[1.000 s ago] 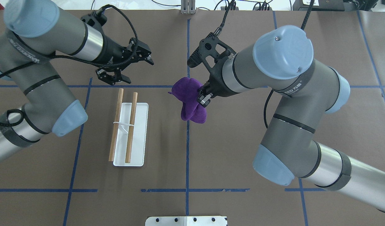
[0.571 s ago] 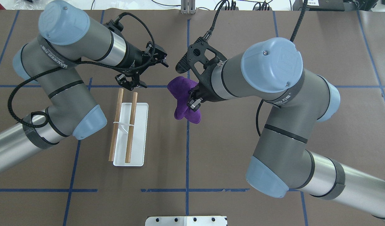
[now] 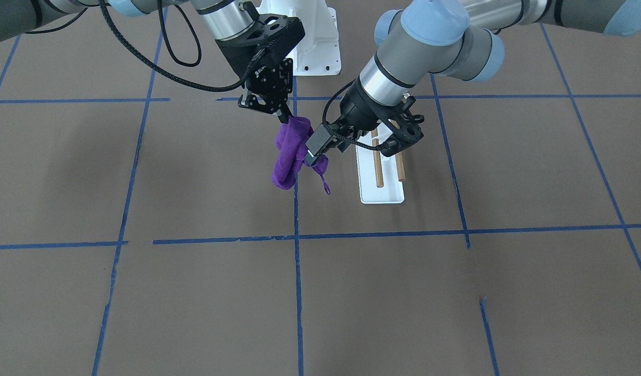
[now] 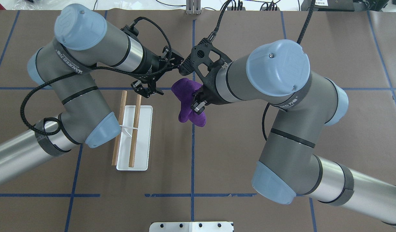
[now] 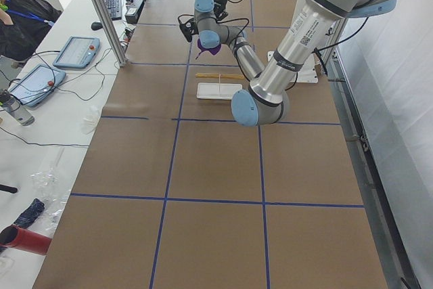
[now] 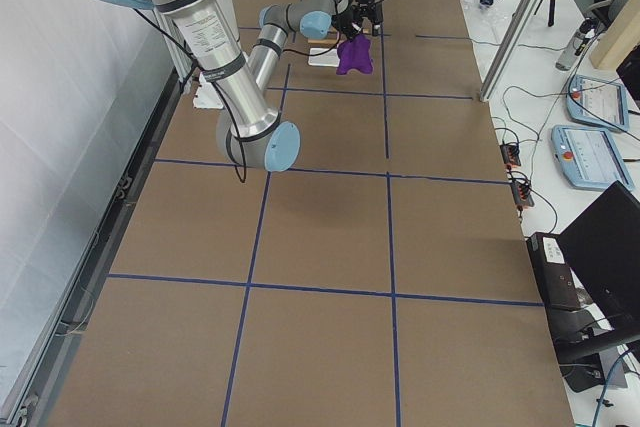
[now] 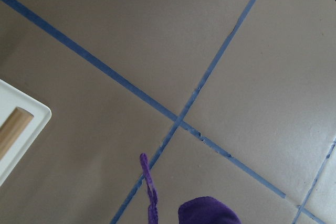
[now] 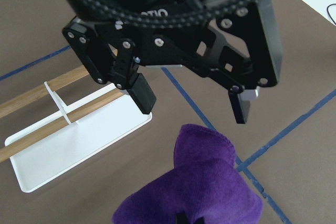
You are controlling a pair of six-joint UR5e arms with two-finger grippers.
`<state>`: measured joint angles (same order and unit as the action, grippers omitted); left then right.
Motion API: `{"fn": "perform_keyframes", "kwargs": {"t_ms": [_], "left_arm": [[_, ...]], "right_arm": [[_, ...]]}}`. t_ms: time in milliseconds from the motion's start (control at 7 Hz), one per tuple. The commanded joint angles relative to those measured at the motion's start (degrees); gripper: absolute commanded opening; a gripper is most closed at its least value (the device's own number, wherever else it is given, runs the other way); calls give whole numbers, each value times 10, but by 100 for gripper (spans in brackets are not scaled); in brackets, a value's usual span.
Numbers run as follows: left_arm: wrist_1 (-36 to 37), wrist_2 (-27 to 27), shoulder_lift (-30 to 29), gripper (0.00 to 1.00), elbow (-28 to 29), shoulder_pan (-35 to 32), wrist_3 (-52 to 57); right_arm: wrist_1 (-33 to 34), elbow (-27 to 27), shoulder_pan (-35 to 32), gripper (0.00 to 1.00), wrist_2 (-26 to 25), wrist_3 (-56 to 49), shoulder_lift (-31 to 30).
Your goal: Hang towel on rack
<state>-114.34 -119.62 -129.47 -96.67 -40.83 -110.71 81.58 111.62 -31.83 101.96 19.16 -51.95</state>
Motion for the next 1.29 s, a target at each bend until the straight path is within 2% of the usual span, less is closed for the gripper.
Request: {"fn": "perform_keyframes", "kwargs": {"t_ms": [0, 143, 286, 429, 857, 1000, 1143], "left_arm": [[0, 1, -9, 71, 1, 5, -11], [-1, 0, -9, 55, 1, 5, -8], [-1, 0, -9, 55, 2, 5, -7], [-1, 0, -8, 48, 1, 7, -7], [-1, 0, -4, 14, -1, 8, -1], [-1, 0, -3, 6, -1, 7, -1], [-1, 1, -2, 3, -1, 7, 0]], "right_arm": [[0, 0, 0, 0, 0, 0, 0], [0, 0, 0, 0, 0, 0, 0], [-1, 0, 0, 0, 0, 0, 0], [-1, 0, 0, 0, 0, 0, 0], [-1, 1, 0, 0, 0, 0, -1], [-1, 2, 0, 0, 0, 0, -2], [-1, 2, 0, 0, 0, -1, -4]]}}
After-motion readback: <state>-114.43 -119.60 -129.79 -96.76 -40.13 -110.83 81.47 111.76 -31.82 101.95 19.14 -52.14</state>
